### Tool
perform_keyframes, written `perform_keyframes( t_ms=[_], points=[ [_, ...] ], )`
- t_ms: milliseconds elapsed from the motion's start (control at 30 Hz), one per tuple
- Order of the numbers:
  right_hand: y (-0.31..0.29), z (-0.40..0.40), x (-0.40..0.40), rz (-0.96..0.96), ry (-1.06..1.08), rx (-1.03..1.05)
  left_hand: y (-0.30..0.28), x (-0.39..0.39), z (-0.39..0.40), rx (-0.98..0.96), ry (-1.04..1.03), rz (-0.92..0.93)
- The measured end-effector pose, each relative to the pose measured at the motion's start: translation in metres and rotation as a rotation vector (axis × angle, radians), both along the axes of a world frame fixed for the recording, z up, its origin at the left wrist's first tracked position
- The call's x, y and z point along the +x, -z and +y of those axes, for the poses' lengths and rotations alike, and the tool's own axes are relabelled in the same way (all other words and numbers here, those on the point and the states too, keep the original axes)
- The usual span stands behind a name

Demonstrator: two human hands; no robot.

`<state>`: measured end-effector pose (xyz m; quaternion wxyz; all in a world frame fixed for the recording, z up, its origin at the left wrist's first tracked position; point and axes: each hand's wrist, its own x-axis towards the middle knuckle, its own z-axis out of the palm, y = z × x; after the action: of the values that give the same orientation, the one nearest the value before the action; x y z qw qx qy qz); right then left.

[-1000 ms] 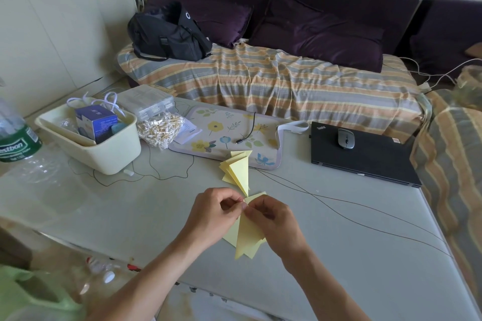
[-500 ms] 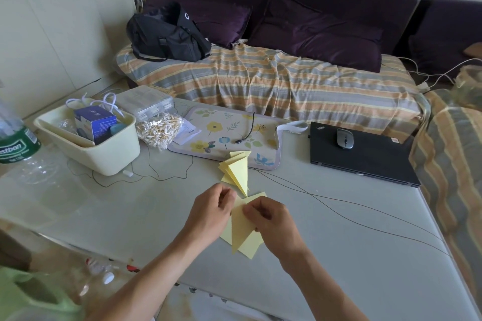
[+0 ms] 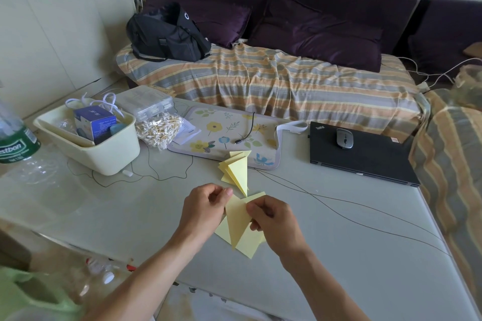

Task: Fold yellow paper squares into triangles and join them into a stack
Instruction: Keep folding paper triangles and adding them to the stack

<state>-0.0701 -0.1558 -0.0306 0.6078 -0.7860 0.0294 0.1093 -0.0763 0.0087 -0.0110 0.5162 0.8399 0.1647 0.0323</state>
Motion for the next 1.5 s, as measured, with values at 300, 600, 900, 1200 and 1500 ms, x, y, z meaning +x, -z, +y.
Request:
perform_keyframes(
  t_ms=[300,600,900,1200,1500],
  points=[
    [0.001,-0.001,0.001,0.025,0.043,0.076,0.002,-0.001,-0.003,-0.276,0.127,0.122],
    [0.003,0.002,0.0,-0.021,-0.022,0.028,0.013,0.001,-0.002,-0.011,0.168,-0.013],
    [0.003,0.002,0.0,-0.105,-0.005,-0.089,0.015,0.001,-0.001,0.126,0.281,-0.055],
    [0.002,0.004,0.0,-0.076,-0.028,-0.201,0.014,0.001,-0.003,0.239,0.241,-0.091],
    [-0.006,0.004,-0.004,-0.082,-0.001,-0.114,0.015,0.0,-0.004,0.242,0.282,-0.133]
  ],
)
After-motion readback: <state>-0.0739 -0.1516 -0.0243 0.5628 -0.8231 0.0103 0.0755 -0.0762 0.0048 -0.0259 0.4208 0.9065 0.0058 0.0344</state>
